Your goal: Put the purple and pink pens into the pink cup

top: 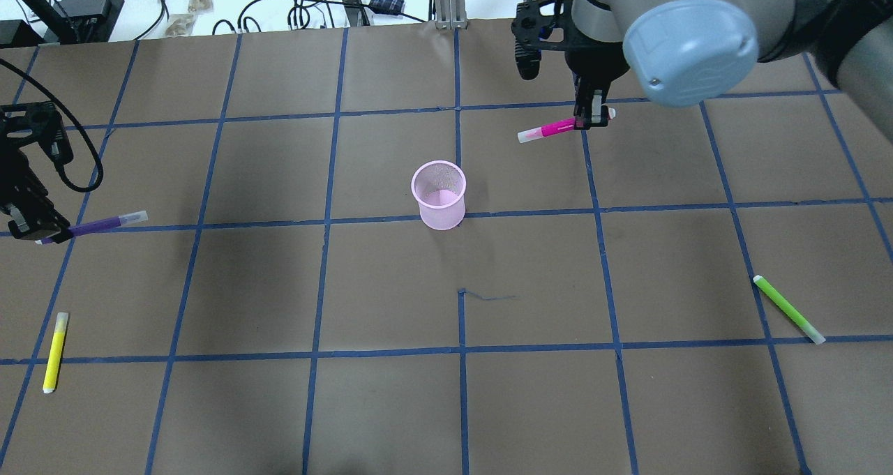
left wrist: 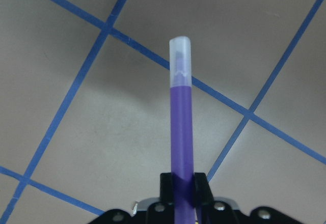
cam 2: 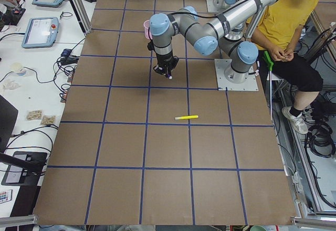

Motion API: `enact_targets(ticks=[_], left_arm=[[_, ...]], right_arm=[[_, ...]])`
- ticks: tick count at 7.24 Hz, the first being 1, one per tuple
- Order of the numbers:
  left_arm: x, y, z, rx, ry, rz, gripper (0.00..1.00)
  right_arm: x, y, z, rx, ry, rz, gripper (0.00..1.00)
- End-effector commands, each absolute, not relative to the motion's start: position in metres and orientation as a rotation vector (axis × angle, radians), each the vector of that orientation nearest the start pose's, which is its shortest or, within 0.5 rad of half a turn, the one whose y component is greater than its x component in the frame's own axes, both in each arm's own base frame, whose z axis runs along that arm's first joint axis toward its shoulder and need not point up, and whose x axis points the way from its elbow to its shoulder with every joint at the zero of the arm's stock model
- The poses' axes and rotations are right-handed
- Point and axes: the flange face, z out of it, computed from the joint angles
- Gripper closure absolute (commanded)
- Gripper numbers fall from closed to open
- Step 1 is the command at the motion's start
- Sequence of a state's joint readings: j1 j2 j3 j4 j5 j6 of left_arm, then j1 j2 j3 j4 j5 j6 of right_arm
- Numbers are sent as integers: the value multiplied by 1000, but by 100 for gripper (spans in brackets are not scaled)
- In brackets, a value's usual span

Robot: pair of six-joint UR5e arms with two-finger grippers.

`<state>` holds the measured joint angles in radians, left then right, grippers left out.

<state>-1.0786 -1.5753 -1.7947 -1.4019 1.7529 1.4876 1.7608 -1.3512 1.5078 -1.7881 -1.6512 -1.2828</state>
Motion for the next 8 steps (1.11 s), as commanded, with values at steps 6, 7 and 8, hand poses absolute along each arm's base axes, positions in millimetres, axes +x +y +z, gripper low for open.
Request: enact_targets(ticks=[6,7,8], left_arm=[[60,-481,410,1478,2612,321,100],[49,-479,413,1439,2608,342,100],[46,-479,413,1440,2605,344,100]], right_arm=[[397,-550,341,-2092,2671,154,95],[396,-551,334,-2120,2677,194,94],[398,-552,326,-2132,2665,216,94]])
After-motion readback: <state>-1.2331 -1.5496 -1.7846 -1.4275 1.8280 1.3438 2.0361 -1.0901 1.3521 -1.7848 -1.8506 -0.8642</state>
